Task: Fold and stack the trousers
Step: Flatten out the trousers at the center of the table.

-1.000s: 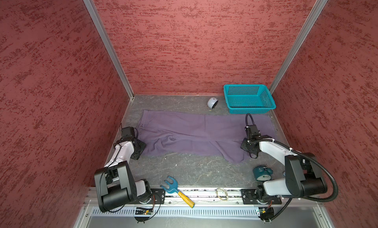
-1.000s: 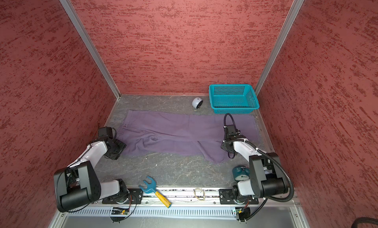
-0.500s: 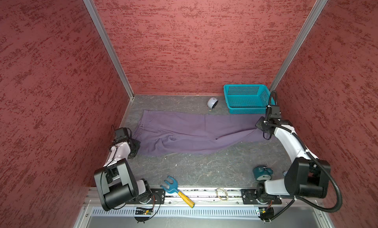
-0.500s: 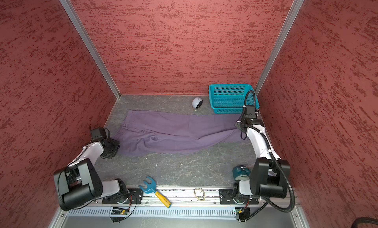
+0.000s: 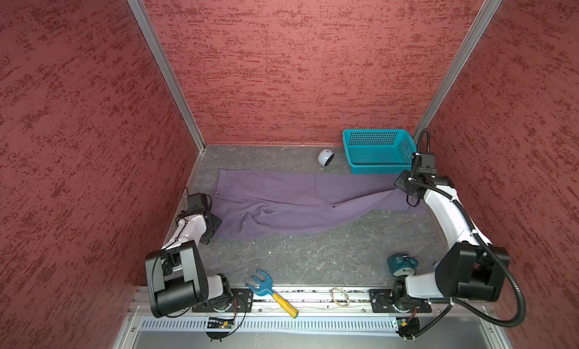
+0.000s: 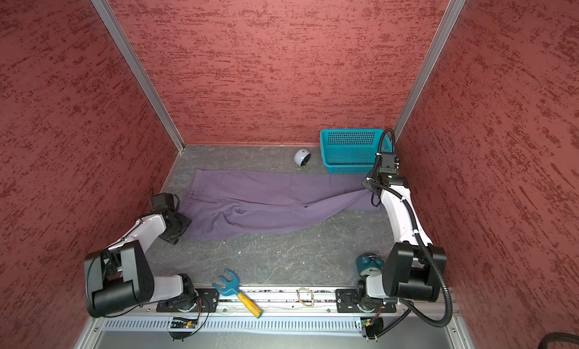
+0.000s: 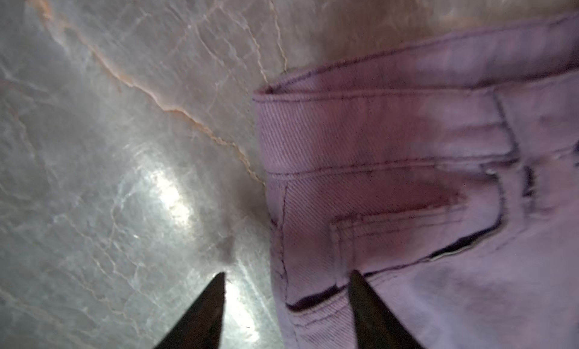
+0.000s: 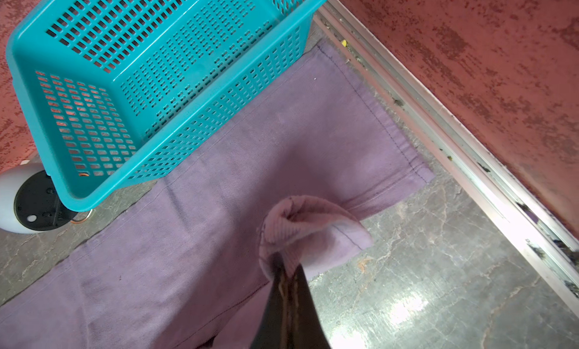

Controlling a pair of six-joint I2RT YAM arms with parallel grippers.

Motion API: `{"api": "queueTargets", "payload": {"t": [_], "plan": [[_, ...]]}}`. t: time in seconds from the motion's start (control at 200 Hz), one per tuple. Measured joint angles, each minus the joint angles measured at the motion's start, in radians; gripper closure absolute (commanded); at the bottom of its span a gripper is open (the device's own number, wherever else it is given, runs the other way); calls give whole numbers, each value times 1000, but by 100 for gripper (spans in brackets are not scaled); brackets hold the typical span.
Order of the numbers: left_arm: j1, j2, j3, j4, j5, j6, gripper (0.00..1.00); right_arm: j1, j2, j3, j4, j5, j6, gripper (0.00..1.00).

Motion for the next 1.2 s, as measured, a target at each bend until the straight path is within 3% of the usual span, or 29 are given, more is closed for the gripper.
{"api": "queueTargets", "payload": {"t": [0.09,0.125,0.135,0.366,0.491,0.646,0.776,0.937,1.067,1.202], "plan": [[0,55,26,13,0,1,73,-21,0,5,-16,-3,-10,100],[0,70,36,17,2,4,97,-33,0,12,-26,-7,-12,100],[0,75,38,19,1,3,100,-37,0,14,-29,-8,-13,100],[19,102,94,11,49,14,100,-114,-13,61,-53,-44,-23,100],[74,11,132,-48,95,8,100,-130,-5,129,-88,-68,-22,100],[131,-116,294,-141,145,-10,100,-130,41,307,-115,-99,-18,100],[172,-211,384,-193,167,-13,100,-130,18,353,-111,-115,-11,100],[207,-324,368,-251,166,-2,100,-131,-171,109,-56,-118,11,100],[216,-385,256,-285,167,20,100,-141,-375,-226,-31,-111,51,100],[256,-376,134,-321,191,30,100,-192,-454,-452,-37,-96,81,100]]}}
